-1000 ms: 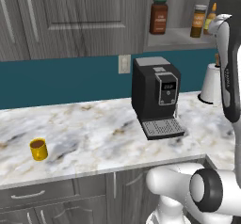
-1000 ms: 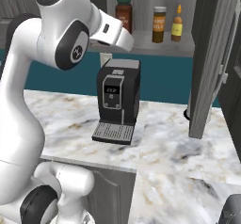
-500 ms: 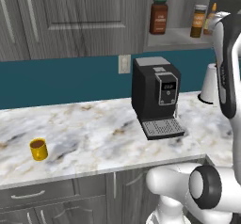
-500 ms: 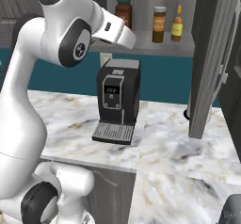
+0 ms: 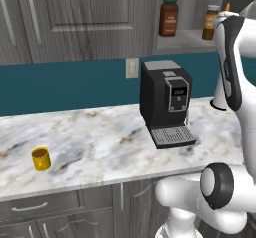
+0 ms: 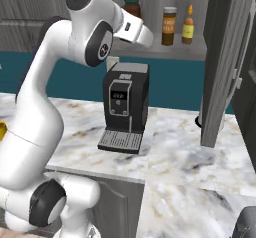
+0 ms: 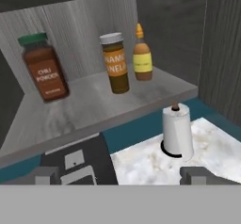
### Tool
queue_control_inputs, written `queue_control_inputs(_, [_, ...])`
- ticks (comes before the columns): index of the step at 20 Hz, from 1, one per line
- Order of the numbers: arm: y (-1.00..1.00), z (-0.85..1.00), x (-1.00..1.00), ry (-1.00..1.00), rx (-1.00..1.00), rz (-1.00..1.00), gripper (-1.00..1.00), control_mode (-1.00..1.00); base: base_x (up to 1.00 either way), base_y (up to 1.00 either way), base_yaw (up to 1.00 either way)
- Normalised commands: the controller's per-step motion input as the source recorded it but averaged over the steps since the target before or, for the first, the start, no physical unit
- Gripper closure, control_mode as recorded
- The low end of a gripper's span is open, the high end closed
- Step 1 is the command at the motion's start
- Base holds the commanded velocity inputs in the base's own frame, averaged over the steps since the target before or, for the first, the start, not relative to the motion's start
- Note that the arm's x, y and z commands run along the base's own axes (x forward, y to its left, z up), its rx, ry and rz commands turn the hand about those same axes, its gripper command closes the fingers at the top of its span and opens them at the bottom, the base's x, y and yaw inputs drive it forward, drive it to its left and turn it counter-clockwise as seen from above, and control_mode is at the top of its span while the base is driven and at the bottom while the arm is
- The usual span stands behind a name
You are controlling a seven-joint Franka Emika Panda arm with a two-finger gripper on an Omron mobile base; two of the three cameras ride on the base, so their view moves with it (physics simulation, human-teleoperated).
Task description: Pick the cinnamon and honey bottle from the cabinet and place them next to the mug.
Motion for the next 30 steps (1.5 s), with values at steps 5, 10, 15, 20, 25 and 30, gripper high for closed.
queue_control_inputs(5, [-0.25,0.00,0.80,0.00,0.00,0.00,-1.00,-1.00,0.00,0.00,0.00])
queue_control_inputs(10, [-0.30,0.00,0.68,0.00,0.00,0.02,-1.00,-1.00,0.00,0.00,0.00])
queue_control_inputs(15, [-0.22,0.00,0.42,0.00,0.00,0.01,-1.00,-1.00,0.00,0.00,0.00])
queue_control_inputs(20, [-0.06,0.00,0.38,0.00,0.00,0.00,-1.00,-1.00,0.00,0.00,0.00])
queue_control_inputs(25, [0.00,0.00,0.34,0.00,0.00,0.01,-1.00,-1.00,0.00,0.00,0.00])
queue_control_inputs(30, [-0.03,0.00,0.27,0.00,0.00,0.00,-1.00,-1.00,0.00,0.00,0.00])
